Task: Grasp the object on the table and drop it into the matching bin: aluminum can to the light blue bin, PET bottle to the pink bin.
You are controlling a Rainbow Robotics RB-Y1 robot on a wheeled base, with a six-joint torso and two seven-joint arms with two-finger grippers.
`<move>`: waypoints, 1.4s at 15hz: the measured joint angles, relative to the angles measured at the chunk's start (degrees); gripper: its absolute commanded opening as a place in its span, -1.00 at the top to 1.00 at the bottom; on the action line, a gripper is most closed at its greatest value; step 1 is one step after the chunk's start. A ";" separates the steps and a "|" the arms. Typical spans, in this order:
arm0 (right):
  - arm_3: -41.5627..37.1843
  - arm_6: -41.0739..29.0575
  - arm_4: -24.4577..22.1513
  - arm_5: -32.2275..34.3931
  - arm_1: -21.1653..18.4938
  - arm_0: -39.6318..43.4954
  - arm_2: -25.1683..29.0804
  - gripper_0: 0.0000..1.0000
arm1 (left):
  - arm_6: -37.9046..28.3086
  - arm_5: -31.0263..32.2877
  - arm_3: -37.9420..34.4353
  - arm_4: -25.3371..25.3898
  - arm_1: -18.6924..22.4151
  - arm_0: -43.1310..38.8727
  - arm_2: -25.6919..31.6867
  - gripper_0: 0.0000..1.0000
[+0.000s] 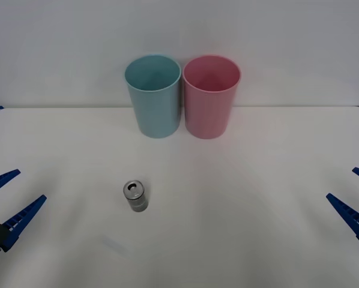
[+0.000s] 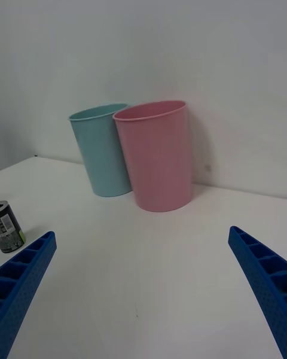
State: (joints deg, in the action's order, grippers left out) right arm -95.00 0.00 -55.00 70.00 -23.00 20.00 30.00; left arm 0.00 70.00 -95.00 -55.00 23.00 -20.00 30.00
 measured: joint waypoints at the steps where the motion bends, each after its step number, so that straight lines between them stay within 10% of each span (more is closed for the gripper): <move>1: 0.00 0.00 0.00 0.00 0.00 0.00 0.00 -1.00 | 0.00 0.00 0.00 0.00 0.00 0.00 0.00 -1.00; 21: 0.00 0.00 0.00 0.00 0.00 0.00 0.00 -1.00 | 3.44 -3.22 -0.01 -2.94 -0.14 -6.79 -0.93 -1.00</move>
State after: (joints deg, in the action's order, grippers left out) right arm -95.00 0.00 -55.00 70.00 -23.00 20.00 30.00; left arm 3.44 66.78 -95.01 -57.94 22.86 -26.79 29.07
